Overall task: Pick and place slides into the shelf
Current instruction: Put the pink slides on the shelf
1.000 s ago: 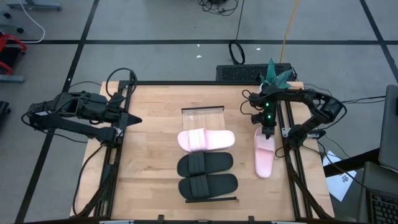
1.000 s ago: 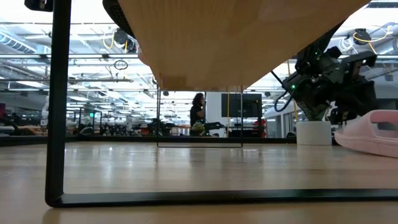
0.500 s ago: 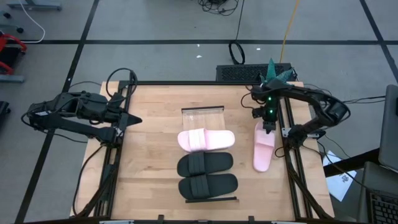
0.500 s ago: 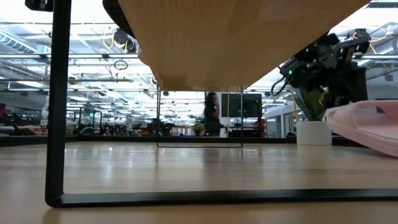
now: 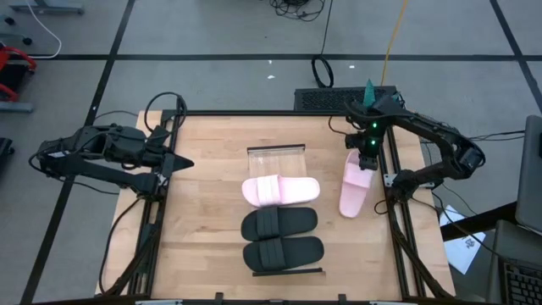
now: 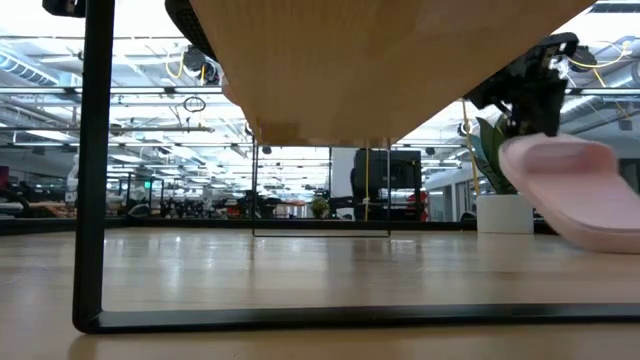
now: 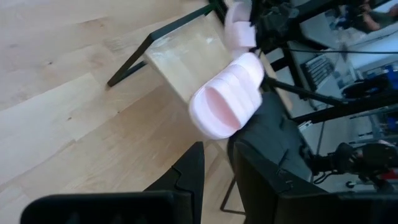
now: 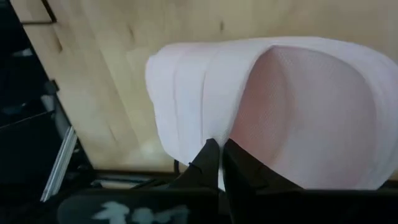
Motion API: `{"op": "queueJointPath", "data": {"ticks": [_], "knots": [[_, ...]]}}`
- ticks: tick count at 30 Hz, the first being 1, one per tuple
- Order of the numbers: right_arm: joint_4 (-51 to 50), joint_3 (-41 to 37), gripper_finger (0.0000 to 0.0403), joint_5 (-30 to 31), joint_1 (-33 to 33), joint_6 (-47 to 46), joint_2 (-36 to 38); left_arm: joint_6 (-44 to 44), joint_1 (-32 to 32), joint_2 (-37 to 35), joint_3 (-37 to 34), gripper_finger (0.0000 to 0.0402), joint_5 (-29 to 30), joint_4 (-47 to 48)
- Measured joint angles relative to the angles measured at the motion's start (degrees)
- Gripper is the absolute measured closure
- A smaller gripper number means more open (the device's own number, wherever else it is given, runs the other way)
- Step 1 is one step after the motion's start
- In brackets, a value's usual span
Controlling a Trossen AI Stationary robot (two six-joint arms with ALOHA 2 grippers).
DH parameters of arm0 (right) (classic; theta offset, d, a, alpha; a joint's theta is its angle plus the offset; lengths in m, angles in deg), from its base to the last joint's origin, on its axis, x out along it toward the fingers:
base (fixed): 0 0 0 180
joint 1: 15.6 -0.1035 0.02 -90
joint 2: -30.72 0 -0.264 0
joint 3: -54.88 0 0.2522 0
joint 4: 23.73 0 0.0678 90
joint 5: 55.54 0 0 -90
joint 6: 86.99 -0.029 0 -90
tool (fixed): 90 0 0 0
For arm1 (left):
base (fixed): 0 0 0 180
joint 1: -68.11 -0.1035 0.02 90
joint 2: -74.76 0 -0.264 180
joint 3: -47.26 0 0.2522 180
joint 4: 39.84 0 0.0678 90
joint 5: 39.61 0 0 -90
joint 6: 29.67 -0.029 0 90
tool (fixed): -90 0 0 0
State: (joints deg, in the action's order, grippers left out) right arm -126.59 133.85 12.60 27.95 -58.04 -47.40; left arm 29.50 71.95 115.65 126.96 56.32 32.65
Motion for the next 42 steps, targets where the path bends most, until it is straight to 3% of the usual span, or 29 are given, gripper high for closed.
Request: {"op": "queueJointPath", "data": {"ticks": [9, 15, 24, 28, 39, 42], "knots": [[-0.9, 9.3, 0.0403, 1.3, 0.0, -1.3, 0.1, -2.5, 0.0, 0.0, 0.0, 0.0319, 0.0, -7.3], [-0.9, 12.8, 0.0403, 5.4, -0.9, -1.5, 0.1, -3.2, 0.0, 0.0, 0.0, 0.0319, 0.0, -8.4], [-1.0, 16.0, 0.0403, 6.1, -2.6, -1.2, 0.1, -3.2, 0.0, 0.1, 0.0, 0.0319, 0.0, -9.1], [-0.9, 18.1, 0.0403, 9.7, -3.8, -0.6, 0.1, -3.0, 0.0, 0.4, 0.0, 0.0319, 0.0, -9.1], [-1.0, 26.0, 0.0403, 10.1, -6.4, 0.4, 0.1, -2.0, 0.0, 2.7, 0.0, 0.0319, -0.2, -9.3], [-0.9, 29.3, 0.0403, 13.7, -8.4, 1.8, 0.1, -1.8, 0.0, 3.1, 0.0, 0.0319, -0.2, -9.4]]}}
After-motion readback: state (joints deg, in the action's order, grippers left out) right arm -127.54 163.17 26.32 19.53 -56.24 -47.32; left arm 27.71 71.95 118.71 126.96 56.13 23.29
